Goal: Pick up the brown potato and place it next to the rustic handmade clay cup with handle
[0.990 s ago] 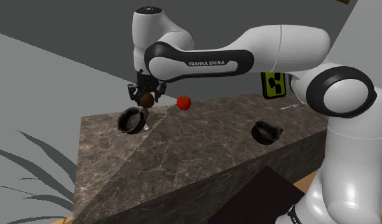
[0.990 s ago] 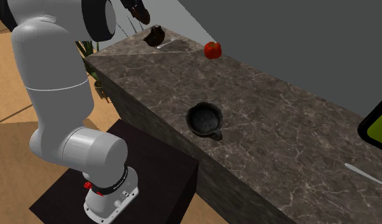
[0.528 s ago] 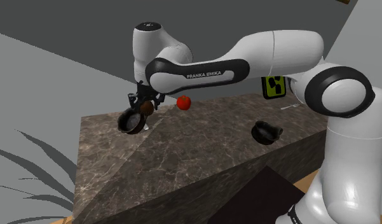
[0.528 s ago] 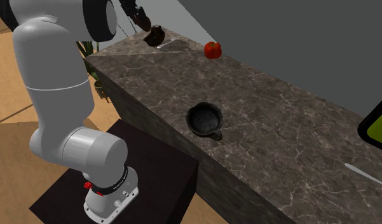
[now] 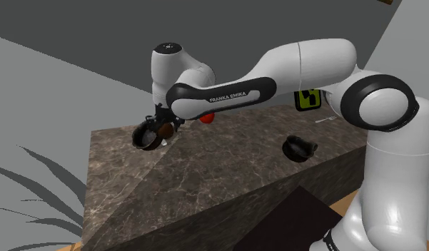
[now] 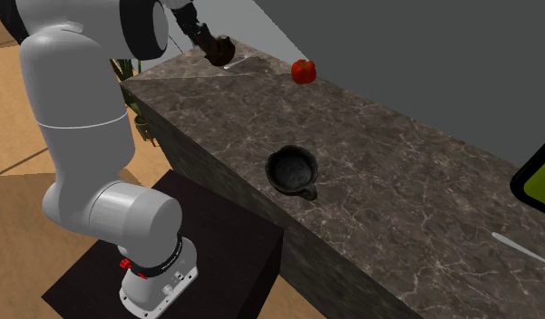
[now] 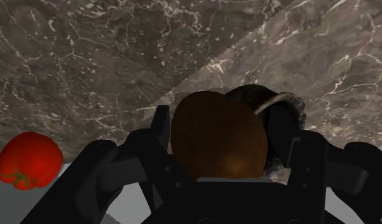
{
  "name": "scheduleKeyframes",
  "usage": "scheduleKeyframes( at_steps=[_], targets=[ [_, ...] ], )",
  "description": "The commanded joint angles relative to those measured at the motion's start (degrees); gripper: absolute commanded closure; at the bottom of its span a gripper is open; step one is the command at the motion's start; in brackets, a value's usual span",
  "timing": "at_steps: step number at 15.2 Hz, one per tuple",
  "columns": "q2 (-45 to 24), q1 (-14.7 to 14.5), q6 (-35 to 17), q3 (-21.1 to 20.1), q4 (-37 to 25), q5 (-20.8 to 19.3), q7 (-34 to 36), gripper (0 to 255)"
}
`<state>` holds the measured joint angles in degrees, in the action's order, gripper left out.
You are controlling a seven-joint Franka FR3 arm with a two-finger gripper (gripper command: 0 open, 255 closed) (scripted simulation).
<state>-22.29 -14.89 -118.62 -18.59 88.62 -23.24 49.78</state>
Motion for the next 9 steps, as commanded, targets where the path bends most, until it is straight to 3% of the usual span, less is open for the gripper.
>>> scheduleKeyframes(
  at_steps=[1, 9],
  targets=[
    [-0.80, -0.15, -1.17, 0.16, 0.45, -0.47, 0.54, 255],
    [-2.58, -0.24, -6.13, 0.81, 3.94, -2.03, 2.50, 255]
  ],
)
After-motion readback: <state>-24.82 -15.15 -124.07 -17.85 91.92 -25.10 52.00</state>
